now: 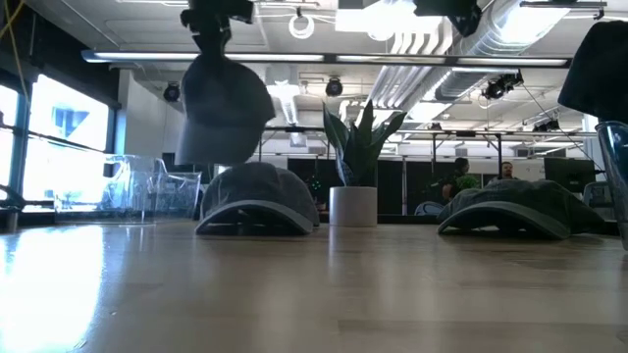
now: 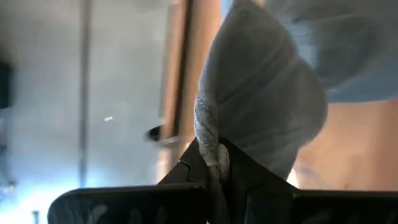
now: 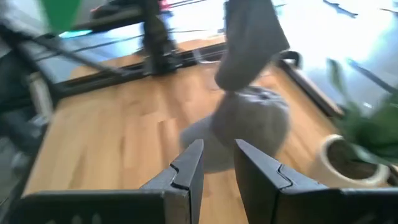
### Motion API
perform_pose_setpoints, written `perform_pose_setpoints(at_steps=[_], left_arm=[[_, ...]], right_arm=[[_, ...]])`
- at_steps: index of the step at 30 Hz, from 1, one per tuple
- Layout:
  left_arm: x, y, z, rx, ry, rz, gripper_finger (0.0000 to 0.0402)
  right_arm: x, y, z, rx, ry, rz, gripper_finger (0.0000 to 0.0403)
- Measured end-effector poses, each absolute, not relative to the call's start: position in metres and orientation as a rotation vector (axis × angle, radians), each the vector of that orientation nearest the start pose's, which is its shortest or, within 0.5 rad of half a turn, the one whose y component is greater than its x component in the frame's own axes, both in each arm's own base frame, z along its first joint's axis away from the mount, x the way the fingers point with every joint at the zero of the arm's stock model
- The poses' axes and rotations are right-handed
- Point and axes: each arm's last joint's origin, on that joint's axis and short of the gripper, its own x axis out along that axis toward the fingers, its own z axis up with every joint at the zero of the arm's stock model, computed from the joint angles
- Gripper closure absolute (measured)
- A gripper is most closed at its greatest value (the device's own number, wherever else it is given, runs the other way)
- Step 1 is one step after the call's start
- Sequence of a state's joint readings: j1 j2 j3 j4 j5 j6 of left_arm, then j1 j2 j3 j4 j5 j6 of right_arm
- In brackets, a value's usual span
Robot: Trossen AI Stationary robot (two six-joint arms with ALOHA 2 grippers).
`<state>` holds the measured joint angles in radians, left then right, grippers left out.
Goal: Pick & Place hat
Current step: Put the bottom gray cap into the top transparent bin
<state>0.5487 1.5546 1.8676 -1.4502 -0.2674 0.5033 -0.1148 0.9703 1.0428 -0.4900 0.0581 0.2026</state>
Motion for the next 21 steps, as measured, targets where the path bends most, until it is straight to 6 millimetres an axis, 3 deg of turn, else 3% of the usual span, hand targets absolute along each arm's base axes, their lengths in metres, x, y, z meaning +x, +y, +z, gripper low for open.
perform_pose_setpoints(at_steps=[12,21], left_arm=[[0.167,0.172,0.439,0.351,1.355,0.694,0.0392],[0.140,0.194,0.439,0.262,1.384,0.774,0.0398]], right_arm=[[0.194,-0.046,0.360,0.255,0.380,-0.367,0.0320],[0.191,-0.058,0.359,0.206,0.387,-0.404,0.0320]])
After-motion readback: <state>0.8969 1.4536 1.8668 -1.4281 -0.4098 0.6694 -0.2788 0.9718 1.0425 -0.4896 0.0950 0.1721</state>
